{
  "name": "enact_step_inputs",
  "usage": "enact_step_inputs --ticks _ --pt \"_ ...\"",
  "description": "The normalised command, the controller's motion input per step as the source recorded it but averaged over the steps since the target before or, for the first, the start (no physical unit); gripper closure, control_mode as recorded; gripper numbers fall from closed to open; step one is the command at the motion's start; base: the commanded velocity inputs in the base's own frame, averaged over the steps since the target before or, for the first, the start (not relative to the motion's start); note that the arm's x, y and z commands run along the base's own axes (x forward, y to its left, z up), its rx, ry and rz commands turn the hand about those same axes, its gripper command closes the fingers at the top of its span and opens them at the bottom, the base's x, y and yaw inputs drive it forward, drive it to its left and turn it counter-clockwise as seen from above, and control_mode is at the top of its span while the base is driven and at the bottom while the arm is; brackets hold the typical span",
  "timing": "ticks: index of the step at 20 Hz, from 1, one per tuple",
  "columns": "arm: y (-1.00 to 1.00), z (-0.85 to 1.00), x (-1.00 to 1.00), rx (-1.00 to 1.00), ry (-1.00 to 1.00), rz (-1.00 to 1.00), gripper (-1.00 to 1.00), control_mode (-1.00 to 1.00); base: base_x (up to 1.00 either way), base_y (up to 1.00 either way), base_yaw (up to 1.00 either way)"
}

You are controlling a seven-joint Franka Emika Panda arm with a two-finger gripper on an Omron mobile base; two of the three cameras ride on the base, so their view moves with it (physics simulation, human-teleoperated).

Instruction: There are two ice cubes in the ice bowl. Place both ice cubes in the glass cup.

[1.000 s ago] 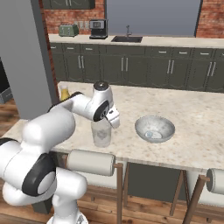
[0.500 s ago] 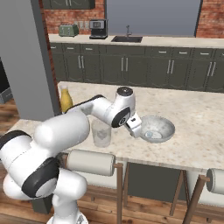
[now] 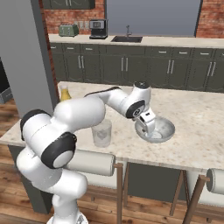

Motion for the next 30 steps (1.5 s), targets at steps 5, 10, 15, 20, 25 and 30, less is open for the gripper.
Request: enact_step_inputs --ticks 5,10,15,20,25,30 --pt "-0.15 -0.03 0.4 0.0 0.11 0.01 -1.0 -1.0 0.0 0.0 0.0" --pt "-0.16 -0.29 0.32 -0.01 0.17 0.02 -1.0 -1.0 0.0 0.0 0.0" --pt "-0.21 -0.33 0.36 0.0 0.18 0.02 -1.0 -1.0 0.0 0.0 0.0" --pt "-0.27 -0.31 0.28 0.0 0.07 0.03 -1.0 -1.0 0.0 0.0 0.0" --pt "-0.27 -0.16 0.24 0.03 0.0 0.01 -1.0 -1.0 0.0 0.0 0.0" --pt "-0.1 -0.21 0.24 0.03 -0.06 0.0 -1.0 -1.0 0.0 0.0 0.0"
